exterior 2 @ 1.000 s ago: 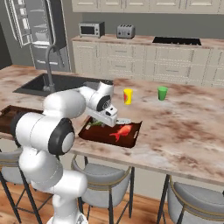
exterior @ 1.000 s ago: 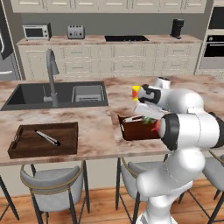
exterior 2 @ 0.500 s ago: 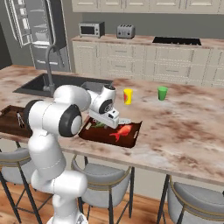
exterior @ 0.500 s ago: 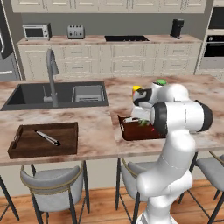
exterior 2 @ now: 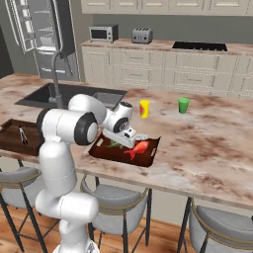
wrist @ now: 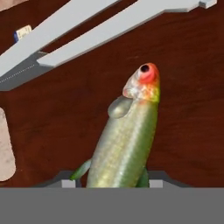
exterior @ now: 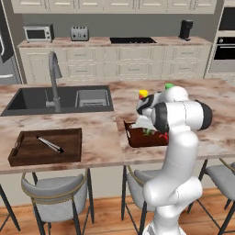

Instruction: Gather the onion and avocado from the fridge and place them on a tray on the dining counter. Then gather the fishs from the fridge and place them on the other tray.

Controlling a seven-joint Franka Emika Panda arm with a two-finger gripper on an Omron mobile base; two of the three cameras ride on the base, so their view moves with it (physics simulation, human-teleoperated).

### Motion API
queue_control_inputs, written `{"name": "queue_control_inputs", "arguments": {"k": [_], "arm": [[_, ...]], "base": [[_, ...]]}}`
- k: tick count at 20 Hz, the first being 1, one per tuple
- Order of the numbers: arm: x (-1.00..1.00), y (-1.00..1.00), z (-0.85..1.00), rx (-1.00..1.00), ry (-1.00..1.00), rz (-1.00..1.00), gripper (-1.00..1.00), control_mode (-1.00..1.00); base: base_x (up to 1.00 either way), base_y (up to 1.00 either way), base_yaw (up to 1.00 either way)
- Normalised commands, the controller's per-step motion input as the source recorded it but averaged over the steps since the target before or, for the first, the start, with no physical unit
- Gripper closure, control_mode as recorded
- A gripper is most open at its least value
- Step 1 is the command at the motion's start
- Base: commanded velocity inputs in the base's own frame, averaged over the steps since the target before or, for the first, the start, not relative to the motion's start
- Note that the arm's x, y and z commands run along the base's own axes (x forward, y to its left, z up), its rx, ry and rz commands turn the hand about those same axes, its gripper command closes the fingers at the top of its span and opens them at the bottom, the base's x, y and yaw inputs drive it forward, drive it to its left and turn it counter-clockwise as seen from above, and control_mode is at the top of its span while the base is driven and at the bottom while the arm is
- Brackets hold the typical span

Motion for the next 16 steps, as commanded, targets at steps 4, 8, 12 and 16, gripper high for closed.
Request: {"name": "queue_control_inputs", "arguments": {"k": [4, 8, 12, 16], "arm": [[0.07, 0.00, -0.32, 0.00, 0.00, 0.01, 1.00, -1.00], [0.01, 0.04, -0.36, 0.00, 0.00, 0.00, -1.00, -1.00], [0.00, 0.06, -0.22, -0.01, 0.00, 0.00, -1.00, -1.00], [-0.15, 0.00, 0.00, 0.00, 0.00, 0.00, -1.00, -1.00]], "base": [[0.00, 0.00, 0.00], [0.00, 0.00, 0.00], [0.00, 0.00, 0.00], [0.00, 0.00, 0.00]]}}
